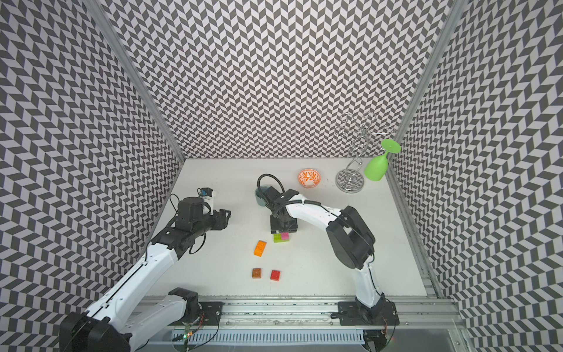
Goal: Assemble the letter s with lego
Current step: Assemble the lego brick with the lego brick, then pick up the lego brick from the center of the board.
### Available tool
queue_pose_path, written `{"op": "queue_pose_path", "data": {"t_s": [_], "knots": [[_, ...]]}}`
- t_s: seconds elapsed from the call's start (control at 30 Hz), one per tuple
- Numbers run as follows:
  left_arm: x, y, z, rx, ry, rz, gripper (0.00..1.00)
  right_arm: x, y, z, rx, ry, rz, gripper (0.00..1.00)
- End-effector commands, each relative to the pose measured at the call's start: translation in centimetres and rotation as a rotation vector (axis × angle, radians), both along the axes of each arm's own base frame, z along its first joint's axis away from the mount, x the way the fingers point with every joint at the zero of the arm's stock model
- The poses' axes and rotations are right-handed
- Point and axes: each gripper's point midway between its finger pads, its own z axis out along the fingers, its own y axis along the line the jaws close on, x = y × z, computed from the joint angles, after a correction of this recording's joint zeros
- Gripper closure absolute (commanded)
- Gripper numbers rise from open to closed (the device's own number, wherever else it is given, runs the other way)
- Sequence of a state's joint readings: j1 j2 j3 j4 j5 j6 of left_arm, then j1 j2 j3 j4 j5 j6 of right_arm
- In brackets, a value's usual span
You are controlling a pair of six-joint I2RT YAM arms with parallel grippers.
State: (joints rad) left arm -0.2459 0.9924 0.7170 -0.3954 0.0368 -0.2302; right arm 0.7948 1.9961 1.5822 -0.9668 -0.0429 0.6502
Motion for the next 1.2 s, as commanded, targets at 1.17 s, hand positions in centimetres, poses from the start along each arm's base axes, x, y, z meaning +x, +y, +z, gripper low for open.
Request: {"op": "queue_pose_path", "data": {"t_s": [1.17], "knots": [[-14.7, -20.2, -6.3, 0.002, 0.312, -0.461, 0.42, -1.2, -18.6, 13.7, 0.163, -0.703, -0.247, 0.3]]}}
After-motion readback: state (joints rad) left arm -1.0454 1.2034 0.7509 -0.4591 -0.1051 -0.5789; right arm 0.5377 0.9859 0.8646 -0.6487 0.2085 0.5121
